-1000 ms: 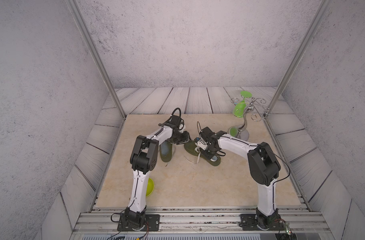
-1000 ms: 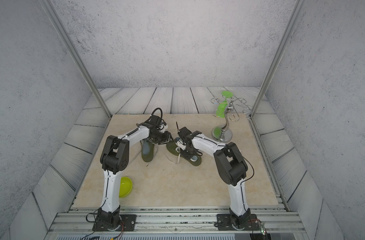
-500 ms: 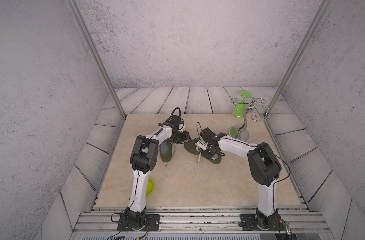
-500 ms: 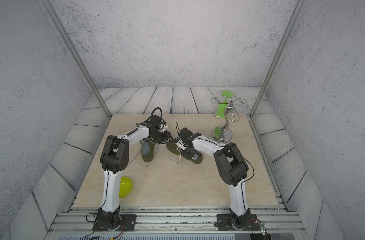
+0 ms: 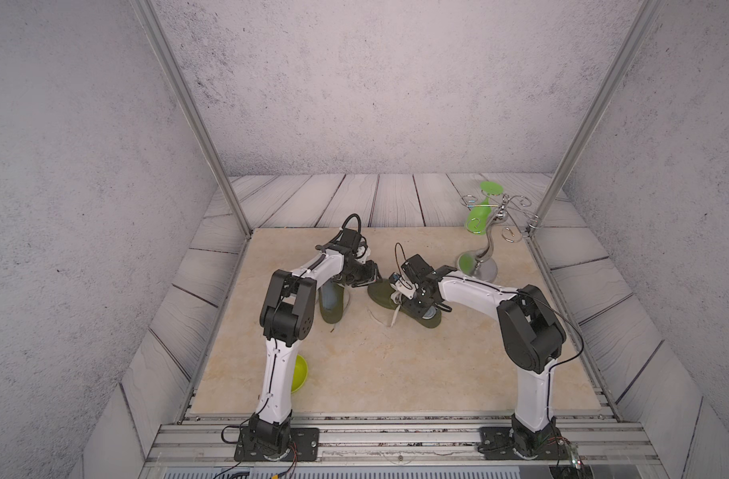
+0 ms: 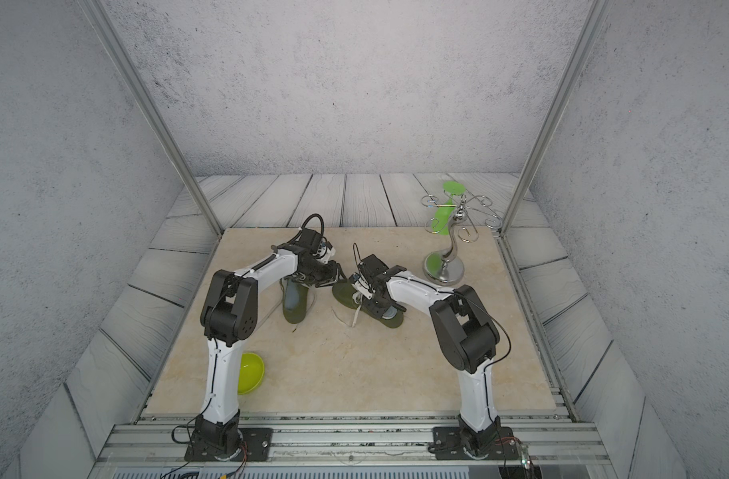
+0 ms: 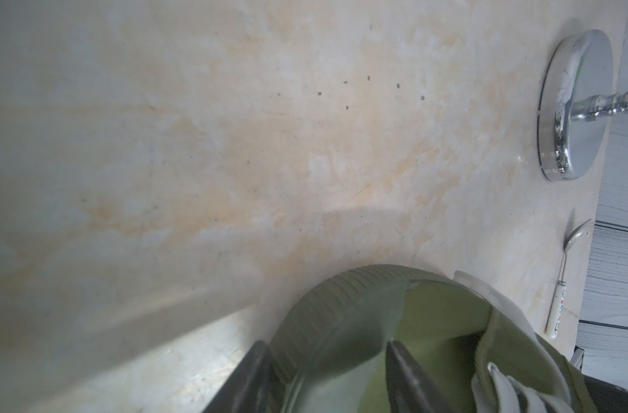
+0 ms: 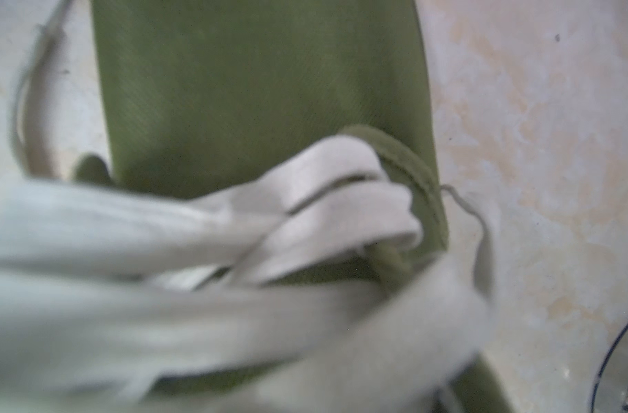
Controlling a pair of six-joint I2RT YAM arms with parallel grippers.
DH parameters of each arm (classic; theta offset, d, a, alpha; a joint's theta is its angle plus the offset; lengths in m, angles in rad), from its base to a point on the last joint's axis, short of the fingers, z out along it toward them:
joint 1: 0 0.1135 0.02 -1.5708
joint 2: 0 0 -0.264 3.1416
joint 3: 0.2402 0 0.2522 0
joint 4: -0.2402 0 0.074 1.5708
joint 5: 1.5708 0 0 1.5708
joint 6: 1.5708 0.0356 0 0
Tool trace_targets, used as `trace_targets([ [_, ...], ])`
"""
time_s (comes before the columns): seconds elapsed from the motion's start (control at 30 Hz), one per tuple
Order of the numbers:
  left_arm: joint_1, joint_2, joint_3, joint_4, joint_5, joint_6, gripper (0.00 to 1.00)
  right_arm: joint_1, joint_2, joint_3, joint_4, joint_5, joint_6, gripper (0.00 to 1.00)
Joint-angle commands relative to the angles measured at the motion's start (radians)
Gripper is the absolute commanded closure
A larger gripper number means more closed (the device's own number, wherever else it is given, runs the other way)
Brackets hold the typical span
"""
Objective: Insert the insole into the shoe
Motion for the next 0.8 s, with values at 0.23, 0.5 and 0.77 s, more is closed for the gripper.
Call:
trace_targets([
  [0.23, 0.002, -0.007, 0.03, -0.07, 0.0, 0.05, 0.45, 0.008, -0.117, 0.022, -0.163, -0.03, 0.09, 0.38],
  [0.5, 0.002, -0.014, 0.028, -0.074, -0.004, 0.051, 0.45, 0.008, -0.118, 0.071, -0.232, -0.04, 0.112, 0.29],
  [0.77, 0.003, -0.017, 0.028, -0.084, -0.006, 0.061, 0.45, 0.008, -0.171, 0.091, -0.271, -0.047, 0.136, 0.28],
])
